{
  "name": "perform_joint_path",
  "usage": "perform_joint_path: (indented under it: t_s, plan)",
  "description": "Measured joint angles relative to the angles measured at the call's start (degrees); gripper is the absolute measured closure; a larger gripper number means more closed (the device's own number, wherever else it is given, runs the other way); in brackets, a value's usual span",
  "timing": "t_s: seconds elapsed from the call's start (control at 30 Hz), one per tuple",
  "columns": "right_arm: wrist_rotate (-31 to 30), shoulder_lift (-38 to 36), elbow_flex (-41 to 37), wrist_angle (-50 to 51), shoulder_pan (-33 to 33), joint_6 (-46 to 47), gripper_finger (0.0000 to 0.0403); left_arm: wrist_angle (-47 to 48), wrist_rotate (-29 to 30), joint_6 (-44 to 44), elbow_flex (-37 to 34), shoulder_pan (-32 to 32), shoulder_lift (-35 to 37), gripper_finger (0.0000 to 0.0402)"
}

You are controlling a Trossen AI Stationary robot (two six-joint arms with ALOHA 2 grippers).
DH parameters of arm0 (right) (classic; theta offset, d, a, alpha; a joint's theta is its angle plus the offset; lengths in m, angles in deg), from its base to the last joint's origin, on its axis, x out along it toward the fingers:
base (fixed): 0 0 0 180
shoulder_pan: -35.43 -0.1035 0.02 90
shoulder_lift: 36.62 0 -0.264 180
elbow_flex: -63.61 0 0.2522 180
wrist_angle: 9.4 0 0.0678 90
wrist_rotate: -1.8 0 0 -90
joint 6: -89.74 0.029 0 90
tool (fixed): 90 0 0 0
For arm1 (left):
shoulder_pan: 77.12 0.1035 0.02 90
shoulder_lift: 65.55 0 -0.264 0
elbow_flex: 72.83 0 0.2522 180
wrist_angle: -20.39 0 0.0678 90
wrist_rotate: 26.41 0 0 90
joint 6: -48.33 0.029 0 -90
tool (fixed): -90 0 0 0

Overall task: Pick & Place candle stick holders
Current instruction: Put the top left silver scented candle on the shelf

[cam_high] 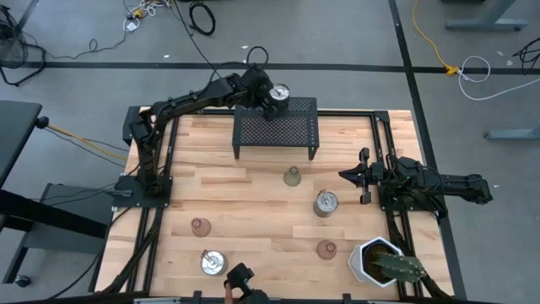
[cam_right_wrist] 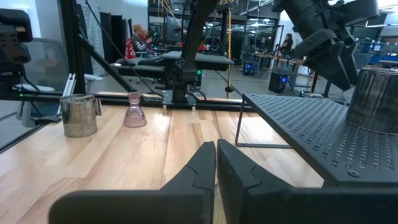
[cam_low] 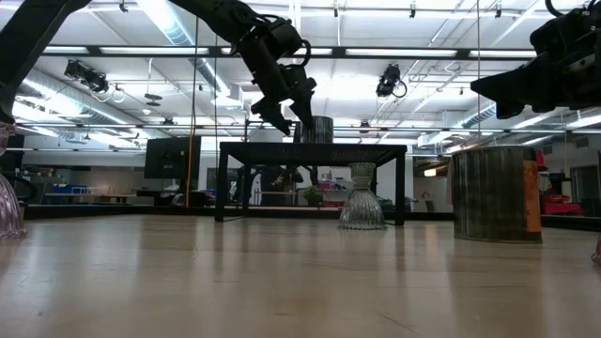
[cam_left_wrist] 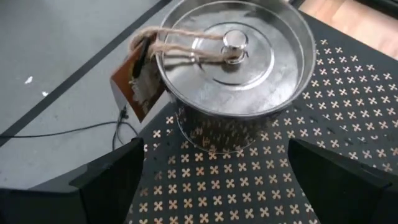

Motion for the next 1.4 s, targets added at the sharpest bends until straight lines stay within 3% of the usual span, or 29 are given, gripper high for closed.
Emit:
perform_joint_path:
  t_s: [0.5,0.97,1.4]
  plan:
    - [0.0,0.0,0.0,0.0,0.0,0.0,0.0382,2.5,-0.2,0.0,0.0,-0.5,2.8,0.0010]
    - [0.0,0.0,0.0,0.0,0.0,0.0,0.0382,1.0,-3.3,0.6,6.1,0.5,3.0,0.0091]
    - [0.0,0.0,0.0,0.0,0.0,0.0,0.0382,-3.8,-5.3,0.8,6.7,3.0,3.0,0.0163]
